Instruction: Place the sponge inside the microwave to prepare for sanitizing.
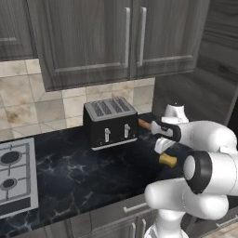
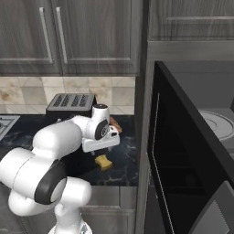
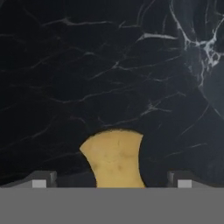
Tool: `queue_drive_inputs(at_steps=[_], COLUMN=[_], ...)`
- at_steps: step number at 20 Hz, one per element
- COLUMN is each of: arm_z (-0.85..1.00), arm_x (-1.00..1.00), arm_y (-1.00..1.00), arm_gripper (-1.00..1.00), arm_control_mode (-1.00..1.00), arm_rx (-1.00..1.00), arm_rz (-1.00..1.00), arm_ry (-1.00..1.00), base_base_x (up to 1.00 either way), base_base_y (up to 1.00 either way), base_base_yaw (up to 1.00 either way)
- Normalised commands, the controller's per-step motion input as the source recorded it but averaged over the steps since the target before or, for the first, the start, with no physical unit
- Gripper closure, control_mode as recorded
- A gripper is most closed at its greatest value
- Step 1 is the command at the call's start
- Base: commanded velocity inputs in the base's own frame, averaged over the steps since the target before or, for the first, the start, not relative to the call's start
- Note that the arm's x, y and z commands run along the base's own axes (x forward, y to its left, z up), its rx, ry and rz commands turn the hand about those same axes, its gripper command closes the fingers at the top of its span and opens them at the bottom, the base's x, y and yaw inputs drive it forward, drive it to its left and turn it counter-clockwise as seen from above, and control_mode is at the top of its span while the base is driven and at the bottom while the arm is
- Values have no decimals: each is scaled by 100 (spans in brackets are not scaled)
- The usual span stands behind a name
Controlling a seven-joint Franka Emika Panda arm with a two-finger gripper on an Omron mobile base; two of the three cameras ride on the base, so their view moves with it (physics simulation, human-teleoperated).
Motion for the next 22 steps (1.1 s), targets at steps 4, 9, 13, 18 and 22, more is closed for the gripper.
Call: queue_drive_inputs(at_steps=[4,9,13,18,22], arm_z=[-27,-15,-11,-15,-17], arm_x=[11,-1,-8,-15,-19], arm_y=[-8,-5,-2,-3,-4], arm_gripper=[-100,-100,-100,-100,-100], arm_control_mode=[-100,-100,-100,-100,-100], arm_rx=[-1,0,0,0,0], arm_rz=[0,0,0,0,0], arm_ry=[0,0,0,0,-5], base_base_x=[0,0,0,0,0], base_base_y=[0,0,0,0,0], base_base_yaw=[0,0,0,0,0])
